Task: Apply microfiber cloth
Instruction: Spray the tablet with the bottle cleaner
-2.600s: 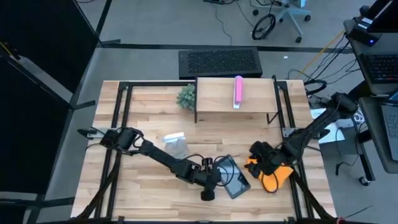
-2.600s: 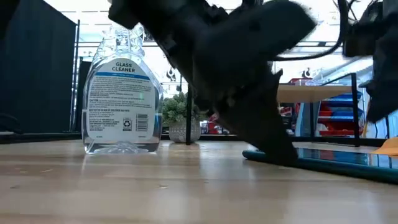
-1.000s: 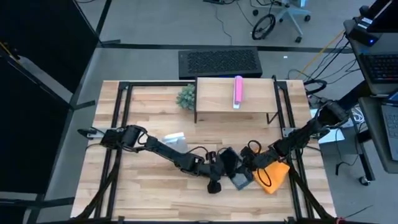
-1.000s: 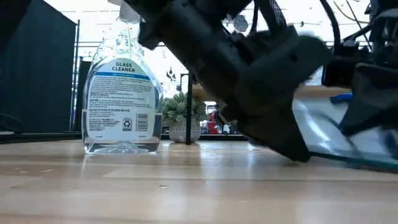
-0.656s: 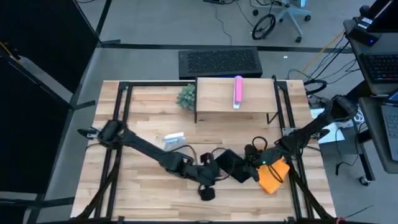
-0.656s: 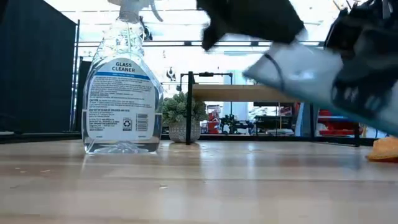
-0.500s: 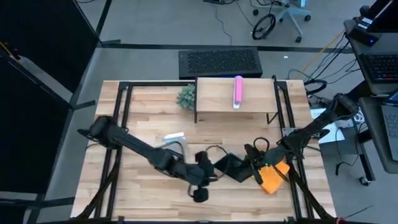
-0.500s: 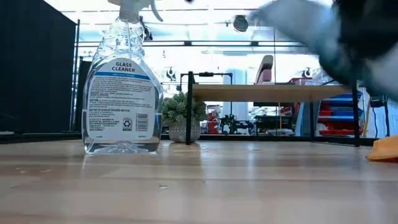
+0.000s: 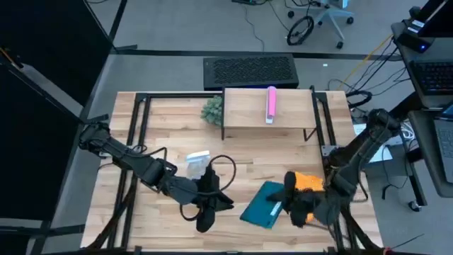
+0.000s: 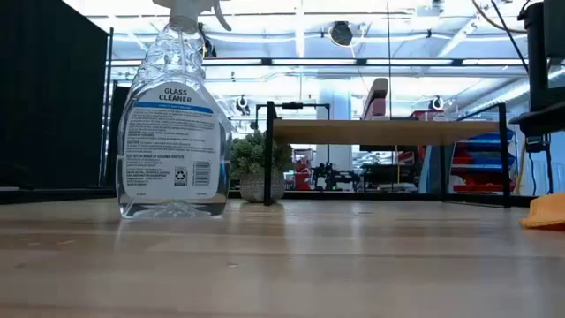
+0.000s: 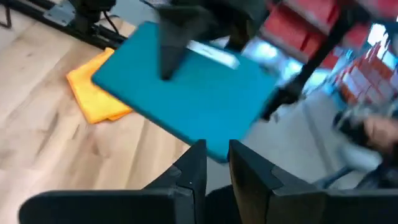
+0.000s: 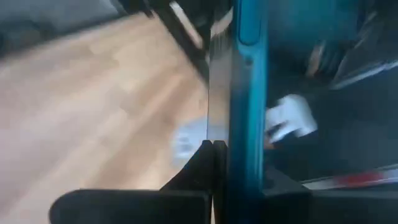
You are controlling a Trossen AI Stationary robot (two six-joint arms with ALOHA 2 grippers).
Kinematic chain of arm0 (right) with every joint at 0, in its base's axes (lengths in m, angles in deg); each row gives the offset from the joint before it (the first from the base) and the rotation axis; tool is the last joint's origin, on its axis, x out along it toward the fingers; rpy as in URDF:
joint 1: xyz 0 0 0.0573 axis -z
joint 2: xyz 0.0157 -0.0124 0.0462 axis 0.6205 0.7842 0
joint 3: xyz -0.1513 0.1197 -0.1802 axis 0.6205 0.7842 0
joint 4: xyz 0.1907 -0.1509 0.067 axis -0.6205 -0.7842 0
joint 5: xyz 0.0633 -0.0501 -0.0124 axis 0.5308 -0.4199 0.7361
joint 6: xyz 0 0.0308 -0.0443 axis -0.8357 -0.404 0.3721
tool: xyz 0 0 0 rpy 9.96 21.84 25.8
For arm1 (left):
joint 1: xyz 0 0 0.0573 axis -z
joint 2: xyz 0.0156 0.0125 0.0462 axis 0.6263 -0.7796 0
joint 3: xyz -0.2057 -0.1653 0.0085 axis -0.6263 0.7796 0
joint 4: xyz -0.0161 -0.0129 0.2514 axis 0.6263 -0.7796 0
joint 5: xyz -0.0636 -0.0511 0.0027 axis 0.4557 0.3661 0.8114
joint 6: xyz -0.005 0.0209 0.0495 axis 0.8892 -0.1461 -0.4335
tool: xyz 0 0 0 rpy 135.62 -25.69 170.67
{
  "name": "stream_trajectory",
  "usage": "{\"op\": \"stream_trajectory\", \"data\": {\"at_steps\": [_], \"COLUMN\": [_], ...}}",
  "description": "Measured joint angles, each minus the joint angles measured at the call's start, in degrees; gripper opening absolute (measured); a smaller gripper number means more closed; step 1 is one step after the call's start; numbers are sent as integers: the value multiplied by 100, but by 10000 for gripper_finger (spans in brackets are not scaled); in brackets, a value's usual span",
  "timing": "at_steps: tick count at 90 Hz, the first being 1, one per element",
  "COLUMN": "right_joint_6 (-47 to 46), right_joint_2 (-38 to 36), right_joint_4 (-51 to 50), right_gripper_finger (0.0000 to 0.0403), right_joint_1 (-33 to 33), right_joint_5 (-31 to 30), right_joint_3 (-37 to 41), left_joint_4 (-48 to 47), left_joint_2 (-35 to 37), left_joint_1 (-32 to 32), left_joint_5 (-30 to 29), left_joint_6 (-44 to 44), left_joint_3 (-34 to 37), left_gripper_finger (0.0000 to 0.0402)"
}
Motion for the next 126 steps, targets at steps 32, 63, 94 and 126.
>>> {"op": "stream_trajectory", "data": {"at_steps": [32,63,94,126], "right_joint_6": [2547,3169,3149,1815], "right_joint_2": [1258,1435,1443,1432], "right_joint_4": [228,1076,1170,1227], "right_gripper_finger": [8,8,24,141], "right_joint_1": [-377,-406,-250,-708], "right_joint_5": [-2041,-2063,-1746,-2307], "right_joint_3": [-675,-696,-689,-696], "left_joint_4": [552,1250,2145,2224], "left_joint_2": [-546,-1200,-1695,-1542], "left_joint_1": [-480,-515,-546,-568], "left_joint_5": [1360,1818,2416,1976], "left_joint_6": [678,963,1111,598], "left_joint_3": [4,4,4,-4], "left_gripper_finger": [220,246,143,19]}}
